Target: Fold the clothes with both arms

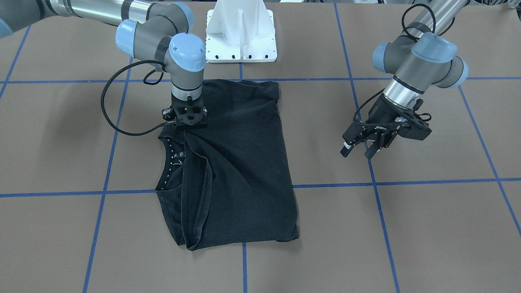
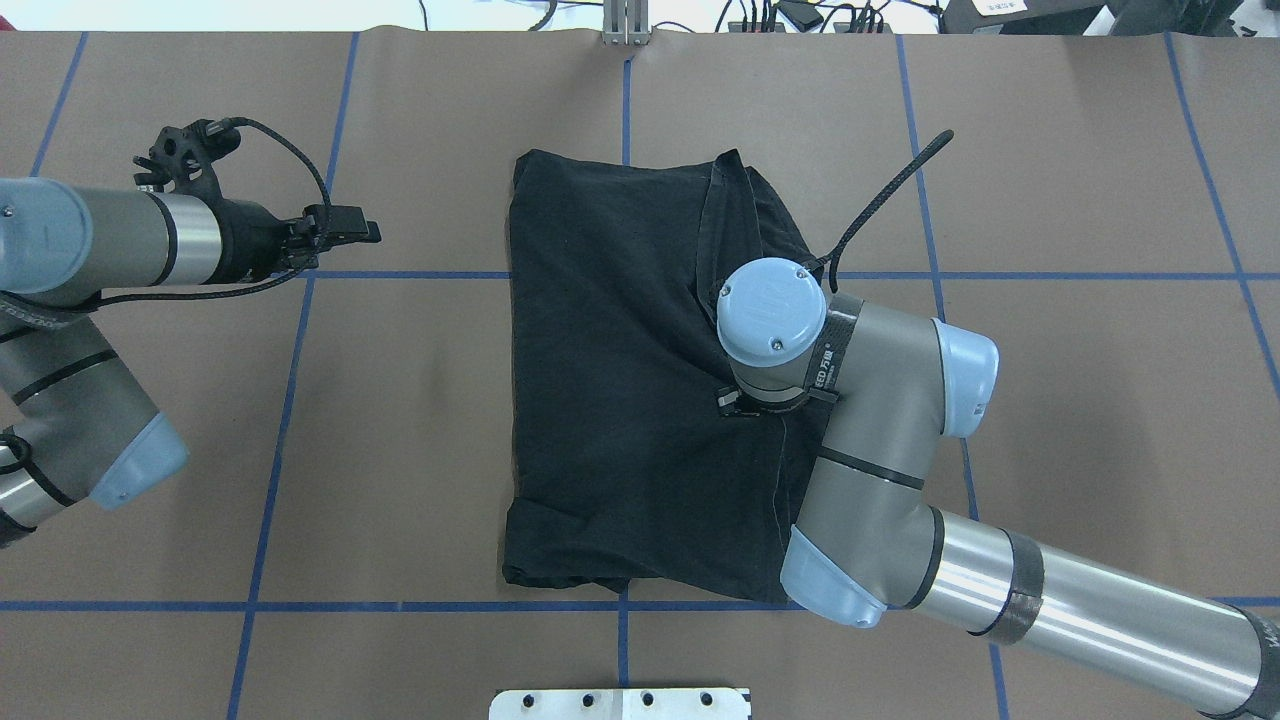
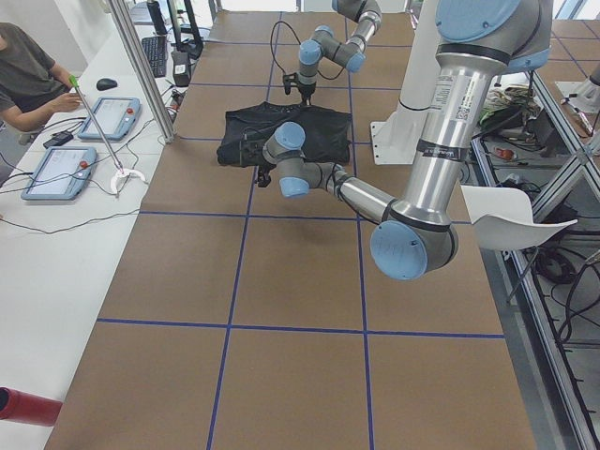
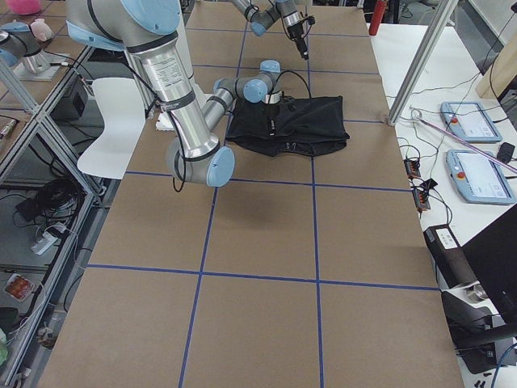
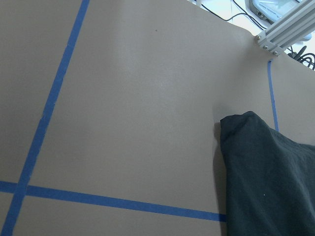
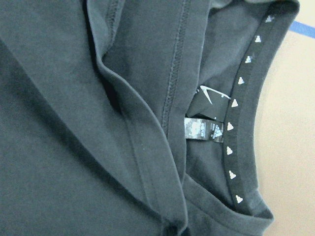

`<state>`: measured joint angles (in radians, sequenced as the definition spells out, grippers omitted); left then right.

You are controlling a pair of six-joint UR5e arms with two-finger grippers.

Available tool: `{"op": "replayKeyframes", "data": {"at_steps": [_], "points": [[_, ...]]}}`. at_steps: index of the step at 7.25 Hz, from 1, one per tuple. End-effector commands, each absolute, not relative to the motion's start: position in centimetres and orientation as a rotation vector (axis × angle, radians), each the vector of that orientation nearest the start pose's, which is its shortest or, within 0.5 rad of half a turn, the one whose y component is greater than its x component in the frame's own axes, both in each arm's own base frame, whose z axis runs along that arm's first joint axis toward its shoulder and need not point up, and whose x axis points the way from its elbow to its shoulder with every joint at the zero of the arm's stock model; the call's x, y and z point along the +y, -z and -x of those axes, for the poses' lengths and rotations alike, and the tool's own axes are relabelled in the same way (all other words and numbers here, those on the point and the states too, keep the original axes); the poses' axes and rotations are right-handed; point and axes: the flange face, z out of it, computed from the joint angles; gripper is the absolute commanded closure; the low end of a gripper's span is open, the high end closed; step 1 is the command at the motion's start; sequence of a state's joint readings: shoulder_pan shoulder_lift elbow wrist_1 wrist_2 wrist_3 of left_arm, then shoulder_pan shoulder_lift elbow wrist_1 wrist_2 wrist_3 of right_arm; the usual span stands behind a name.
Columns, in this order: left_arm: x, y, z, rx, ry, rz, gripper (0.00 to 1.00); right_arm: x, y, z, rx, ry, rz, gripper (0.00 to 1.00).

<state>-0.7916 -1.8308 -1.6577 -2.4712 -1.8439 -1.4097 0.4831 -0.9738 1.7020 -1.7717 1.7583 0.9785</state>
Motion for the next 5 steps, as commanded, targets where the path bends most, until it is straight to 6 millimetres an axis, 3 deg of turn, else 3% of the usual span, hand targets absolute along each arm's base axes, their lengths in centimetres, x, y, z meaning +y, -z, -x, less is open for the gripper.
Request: {"op": "replayKeyframes", "data": {"at_steps": [1, 2, 3, 4, 5], "points": [[-50.2, -37.6, -34.7, 1.216, 0.374, -0.36, 0.01, -41.3, -29.0, 53.8, -0.539, 0.153, -0.11, 0.69], [-50.3, -37.6, -34.7, 1.215, 0.375, -0.359, 0.01, -41.9, -28.9, 53.4, -0.542, 0.147, -0.113, 0.6], [-50.2, -37.6, -34.7, 1.216, 0.374, -0.36, 0.01, -42.1, -28.9, 53.1, -0.543, 0.144, -0.113, 0.39], [-50.3, -37.6, -34.7, 1.215, 0.375, -0.359, 0.01, -42.1, -28.5, 52.8, -0.551, 0.141, -0.117, 0.0], [-50.3, -37.5, -34.7, 1.216, 0.374, -0.36, 0.01, -42.4, -28.1, 52.7, -0.556, 0.14, -0.121, 0.0]]}}
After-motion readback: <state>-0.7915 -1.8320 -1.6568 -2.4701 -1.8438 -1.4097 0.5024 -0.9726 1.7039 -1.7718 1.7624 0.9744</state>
